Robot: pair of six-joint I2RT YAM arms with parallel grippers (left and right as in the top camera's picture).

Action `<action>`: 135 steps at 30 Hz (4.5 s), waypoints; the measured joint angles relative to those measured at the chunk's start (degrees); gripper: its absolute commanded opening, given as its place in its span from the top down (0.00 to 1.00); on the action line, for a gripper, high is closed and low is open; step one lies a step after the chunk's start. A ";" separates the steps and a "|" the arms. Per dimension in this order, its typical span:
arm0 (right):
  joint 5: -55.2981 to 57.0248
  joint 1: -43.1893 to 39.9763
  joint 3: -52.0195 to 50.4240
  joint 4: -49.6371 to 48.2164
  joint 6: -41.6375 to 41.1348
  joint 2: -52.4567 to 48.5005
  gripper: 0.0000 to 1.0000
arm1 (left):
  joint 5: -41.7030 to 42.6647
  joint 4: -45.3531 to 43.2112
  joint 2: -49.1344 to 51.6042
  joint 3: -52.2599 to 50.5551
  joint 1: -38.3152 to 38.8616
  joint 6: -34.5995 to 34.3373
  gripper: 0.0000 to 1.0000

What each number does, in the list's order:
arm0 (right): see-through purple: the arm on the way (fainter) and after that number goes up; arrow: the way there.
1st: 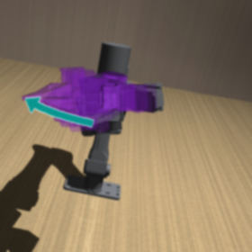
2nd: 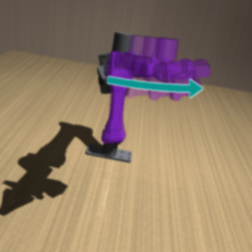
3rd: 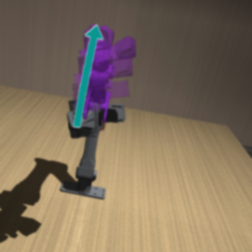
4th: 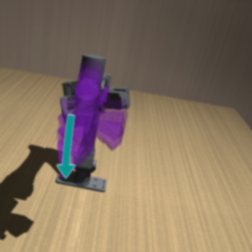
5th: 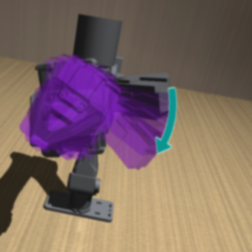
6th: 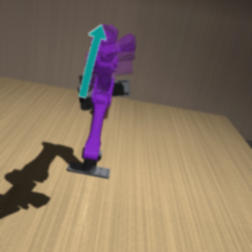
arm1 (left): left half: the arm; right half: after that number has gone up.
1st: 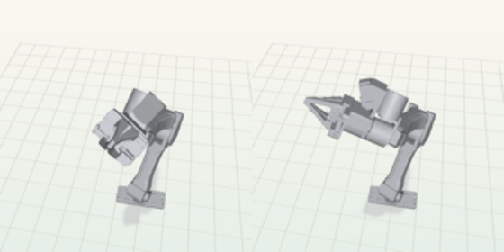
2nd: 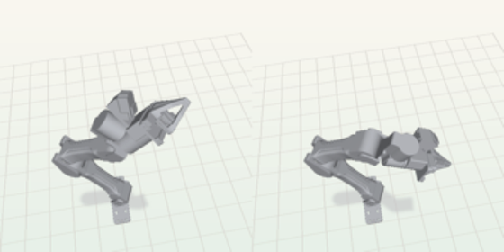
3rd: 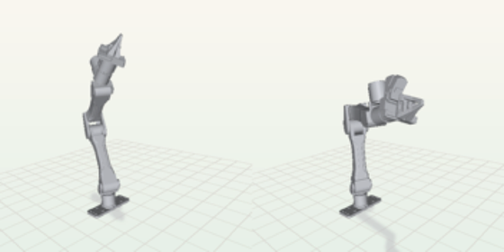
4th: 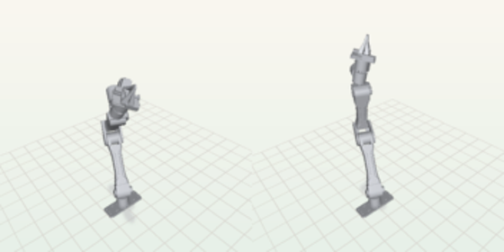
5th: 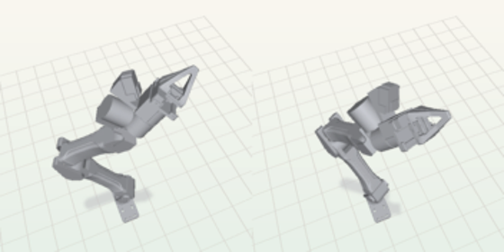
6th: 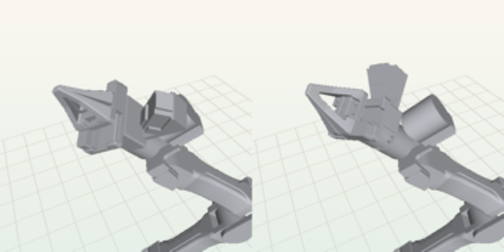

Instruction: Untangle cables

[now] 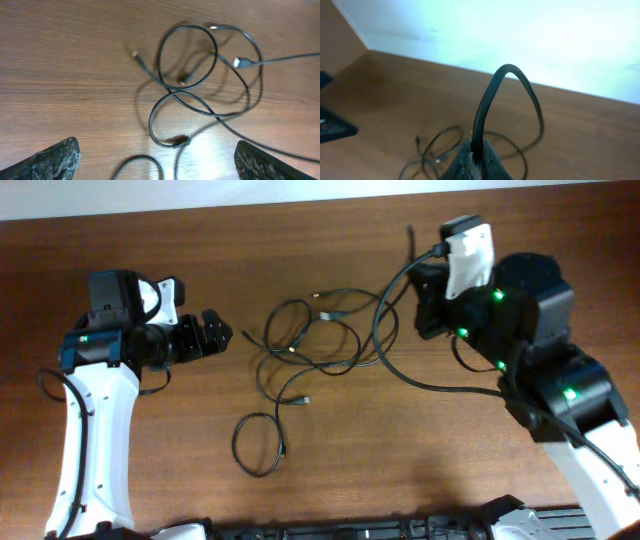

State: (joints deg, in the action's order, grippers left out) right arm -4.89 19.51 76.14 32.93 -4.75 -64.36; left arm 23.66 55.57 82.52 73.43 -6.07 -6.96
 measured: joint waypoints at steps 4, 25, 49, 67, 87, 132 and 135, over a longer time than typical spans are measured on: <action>2.97 0.02 0.04 3.04 0.72 0.85 0.96 | 8.35 -0.48 0.44 0.00 5.62 0.11 0.01; 23.41 -27.85 4.92 20.72 -11.34 -1.44 0.96 | -36.28 -13.55 31.26 0.61 18.88 8.04 0.05; -2.84 -28.33 4.09 37.40 -16.48 -21.53 0.96 | -7.58 -12.96 -1.95 -13.66 21.35 3.23 0.01; -5.20 -28.33 3.87 34.40 -16.68 -21.53 0.85 | -24.44 -27.36 22.23 -14.32 29.14 3.89 1.00; -7.87 -4.13 -29.92 -5.53 -32.37 -18.62 0.96 | -13.81 -18.32 24.20 -5.84 22.53 3.02 0.01; 6.84 -10.75 -1.90 18.47 -9.51 -5.55 0.96 | -13.31 -11.74 40.59 24.44 29.81 8.46 1.00; 18.73 -15.19 -1.88 16.94 -23.65 -12.52 0.96 | -13.62 -7.56 28.81 24.44 16.22 8.07 1.00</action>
State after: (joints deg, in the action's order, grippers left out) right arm 13.85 4.32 74.26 49.87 -28.40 -76.88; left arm 10.04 48.01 111.33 97.86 10.15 1.10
